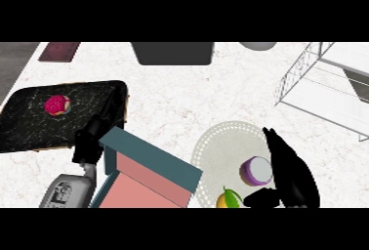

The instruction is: Pick the can from the placemat and place it in the tiered shelf

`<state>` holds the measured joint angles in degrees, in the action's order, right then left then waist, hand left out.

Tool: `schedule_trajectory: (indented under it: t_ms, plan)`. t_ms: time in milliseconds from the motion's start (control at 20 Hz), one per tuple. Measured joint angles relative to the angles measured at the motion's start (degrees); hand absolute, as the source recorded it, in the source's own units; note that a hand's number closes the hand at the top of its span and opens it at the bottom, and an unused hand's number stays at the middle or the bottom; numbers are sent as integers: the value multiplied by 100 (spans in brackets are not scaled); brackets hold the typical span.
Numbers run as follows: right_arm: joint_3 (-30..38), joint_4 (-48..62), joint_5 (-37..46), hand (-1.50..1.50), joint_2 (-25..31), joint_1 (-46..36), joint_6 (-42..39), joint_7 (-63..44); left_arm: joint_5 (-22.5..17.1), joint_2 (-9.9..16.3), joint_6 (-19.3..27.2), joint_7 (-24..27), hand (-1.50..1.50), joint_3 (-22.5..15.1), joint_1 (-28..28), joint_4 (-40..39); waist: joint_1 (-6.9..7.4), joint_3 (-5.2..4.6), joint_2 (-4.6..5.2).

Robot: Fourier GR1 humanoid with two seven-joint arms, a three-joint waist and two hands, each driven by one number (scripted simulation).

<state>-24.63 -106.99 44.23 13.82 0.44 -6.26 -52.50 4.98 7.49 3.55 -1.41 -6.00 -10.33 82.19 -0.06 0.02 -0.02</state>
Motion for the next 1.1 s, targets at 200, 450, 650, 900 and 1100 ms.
schedule_trajectory:
  t_ms: [200,450,650,900,1100]
  plan:
    - [51,222,183,-150,-206,39,12,182,51,-37,-95,179,0,124,15,-162,-1,-2,0]
    - [241,374,220,-150,-288,134,-53,491,81,-59,-204,-42,0,225,-23,7,1,-2,0]
    - [264,590,344,-150,-457,109,-74,590,104,-91,-262,1,0,323,-64,-97,1,-2,1]
    - [339,898,341,150,-460,108,-206,912,209,-197,-233,103,0,324,-81,-170,2,-3,1]
    - [248,1000,590,150,-409,51,-297,1059,201,-174,-324,-3,0,357,-77,-83,4,-10,-7]
